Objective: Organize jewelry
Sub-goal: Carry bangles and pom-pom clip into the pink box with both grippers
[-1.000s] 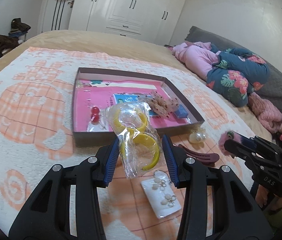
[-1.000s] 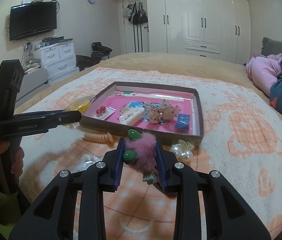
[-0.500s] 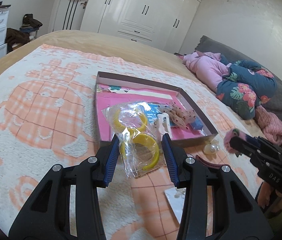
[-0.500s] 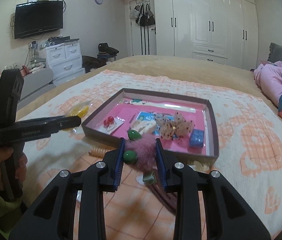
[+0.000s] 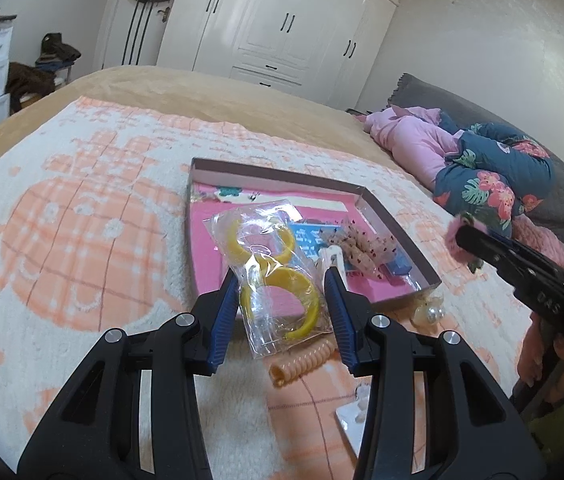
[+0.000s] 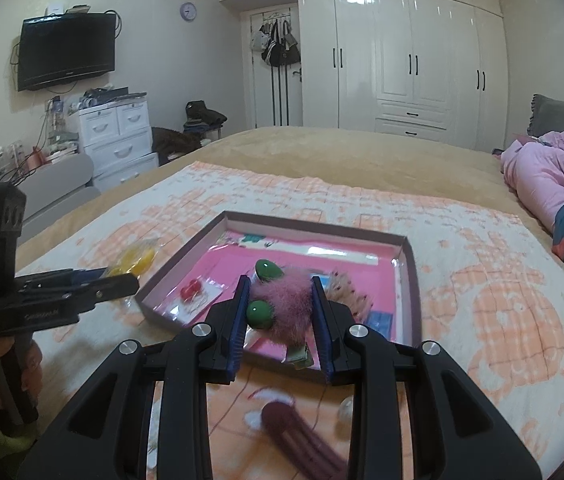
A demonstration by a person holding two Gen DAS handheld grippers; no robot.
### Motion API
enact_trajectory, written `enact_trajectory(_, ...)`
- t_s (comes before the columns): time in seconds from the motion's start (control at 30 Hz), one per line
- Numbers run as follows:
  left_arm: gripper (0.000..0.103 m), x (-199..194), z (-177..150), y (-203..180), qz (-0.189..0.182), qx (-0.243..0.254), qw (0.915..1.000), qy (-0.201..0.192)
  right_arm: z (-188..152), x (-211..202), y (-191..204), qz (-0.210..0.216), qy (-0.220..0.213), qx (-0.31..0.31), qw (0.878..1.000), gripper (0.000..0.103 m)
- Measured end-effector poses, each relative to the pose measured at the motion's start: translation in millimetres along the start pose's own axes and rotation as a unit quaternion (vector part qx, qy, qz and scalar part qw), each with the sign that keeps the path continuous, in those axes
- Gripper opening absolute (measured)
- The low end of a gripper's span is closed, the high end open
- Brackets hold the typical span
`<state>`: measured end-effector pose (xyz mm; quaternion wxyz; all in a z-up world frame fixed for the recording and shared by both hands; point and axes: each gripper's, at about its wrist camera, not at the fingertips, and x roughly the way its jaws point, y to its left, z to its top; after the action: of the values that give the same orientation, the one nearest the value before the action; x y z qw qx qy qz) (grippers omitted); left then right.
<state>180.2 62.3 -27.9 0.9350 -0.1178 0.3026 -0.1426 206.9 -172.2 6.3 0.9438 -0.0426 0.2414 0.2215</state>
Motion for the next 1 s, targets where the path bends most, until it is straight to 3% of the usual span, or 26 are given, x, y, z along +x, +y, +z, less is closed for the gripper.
enact_trajectory(0.37, 0.035, 36.6, 22.9, -4.4, -0.011, 0.009, 0.9999, 0.006, 13.1, 32.6, -26.9, -0.026, 0.007, 0.014, 1.0, 0.028)
enact_trajectory(1.0, 0.035, 88.6, 27.9, 2.0, -0.034, -0.007, 0.9988, 0.034, -15.5, 88.1, -24.6, -0.029, 0.074, 0.031, 0.996, 0.028)
